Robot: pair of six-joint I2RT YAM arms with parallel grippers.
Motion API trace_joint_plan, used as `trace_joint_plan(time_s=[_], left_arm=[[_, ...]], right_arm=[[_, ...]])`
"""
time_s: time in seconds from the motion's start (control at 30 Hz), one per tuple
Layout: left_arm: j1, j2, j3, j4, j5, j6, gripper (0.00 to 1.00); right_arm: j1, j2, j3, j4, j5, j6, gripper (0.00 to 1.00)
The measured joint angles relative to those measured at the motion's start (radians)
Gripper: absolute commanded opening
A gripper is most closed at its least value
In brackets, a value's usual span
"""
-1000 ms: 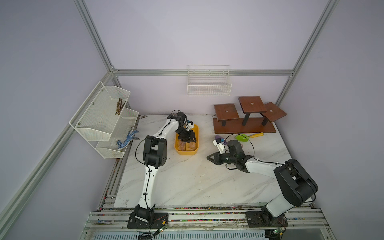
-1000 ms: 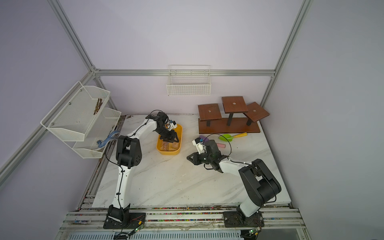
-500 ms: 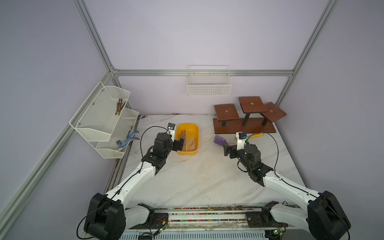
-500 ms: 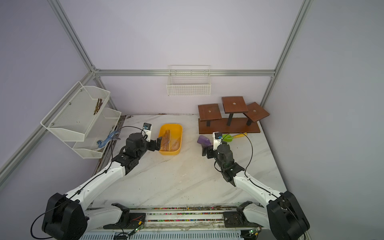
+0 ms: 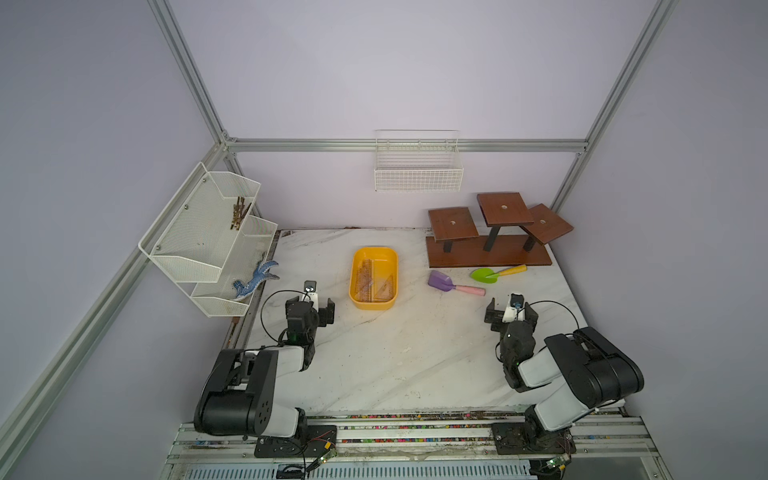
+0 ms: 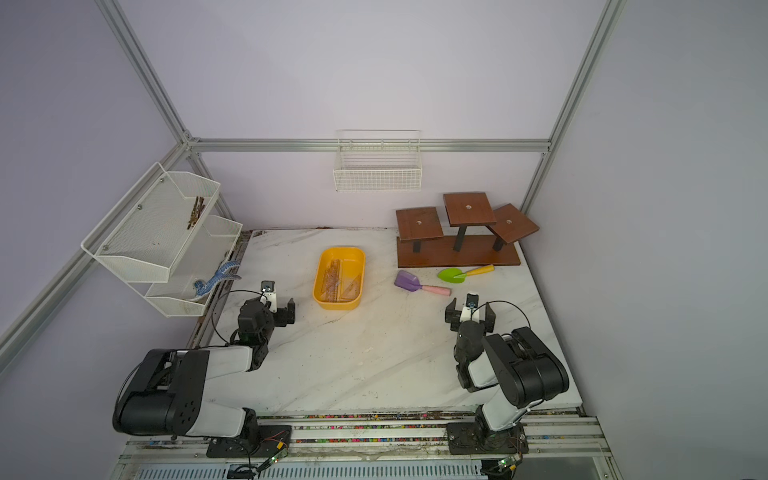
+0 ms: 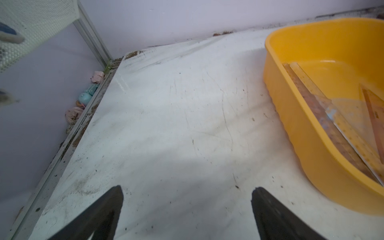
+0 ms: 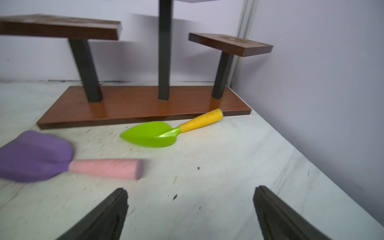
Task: Put the scattered rulers into the storage box
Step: Reset both arms
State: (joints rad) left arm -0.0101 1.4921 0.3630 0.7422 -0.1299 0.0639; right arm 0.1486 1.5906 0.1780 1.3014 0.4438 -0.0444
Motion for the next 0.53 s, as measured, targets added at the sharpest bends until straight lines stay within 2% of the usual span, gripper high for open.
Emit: trace_joint_plan(time_s=[0.07,0.13,0.3,0.53], left_arm=[[0.031,0.051,0.012,0.018,0.024,-0.019,1.0],[0.045,0.077,0.016,0.036,0.037,-0.036,1.0],[0.048,0.082,0.019,0.074,0.055,-0.055,1.0],[0.048,0.082,0.024,0.089,0.066,-0.062,1.0]], right_arm=[[-0.068,-0.01,0.086,-0.081,-0.072,0.034,0.99],[-0.092,-0.023,0.134,-0.116,-0.127,0.061,0.99],[-0.091,-0.022,0.104,-0.102,-0.231,0.066,0.99],[-0.09,-0.019,0.135,-0.161,-0.295,0.061,0.99]])
